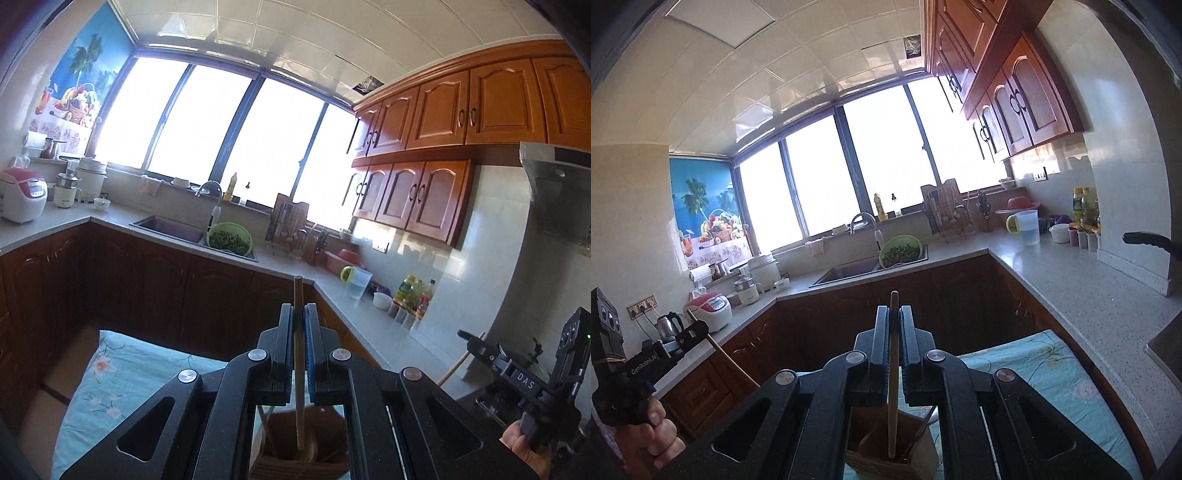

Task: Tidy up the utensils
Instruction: 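Carry the chopsticks up and lower them into the wooden holder with both tools, then open both tools to release the chopsticks into the holder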

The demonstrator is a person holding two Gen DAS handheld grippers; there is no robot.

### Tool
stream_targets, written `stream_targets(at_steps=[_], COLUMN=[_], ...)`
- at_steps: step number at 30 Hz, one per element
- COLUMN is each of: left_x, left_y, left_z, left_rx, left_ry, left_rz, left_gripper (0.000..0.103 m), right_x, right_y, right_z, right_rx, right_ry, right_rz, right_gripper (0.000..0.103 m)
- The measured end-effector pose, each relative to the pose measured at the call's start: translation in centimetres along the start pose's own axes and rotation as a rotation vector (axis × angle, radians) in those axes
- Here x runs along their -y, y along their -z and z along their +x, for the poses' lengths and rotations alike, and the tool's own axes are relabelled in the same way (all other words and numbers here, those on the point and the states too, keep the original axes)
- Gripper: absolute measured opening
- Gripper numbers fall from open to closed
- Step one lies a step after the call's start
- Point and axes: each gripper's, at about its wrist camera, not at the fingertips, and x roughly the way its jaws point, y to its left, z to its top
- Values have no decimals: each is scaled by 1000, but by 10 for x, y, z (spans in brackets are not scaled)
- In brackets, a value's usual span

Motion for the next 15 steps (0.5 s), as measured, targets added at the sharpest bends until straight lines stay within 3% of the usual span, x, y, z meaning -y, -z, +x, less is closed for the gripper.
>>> stream_targets(at_steps=[10,15], left_x=[-3,-5], left_y=[72,87], left_z=[64,87], left_rx=[-106,-165], left_ry=[-63,-77], left_rz=[-19,-12], left_gripper=[4,4], right_x=[22,30], right_y=[56,79], right_z=[39,52], right_rx=[-71,-130], right_ry=[17,26], right_rz=[48,71], right_gripper=[5,5])
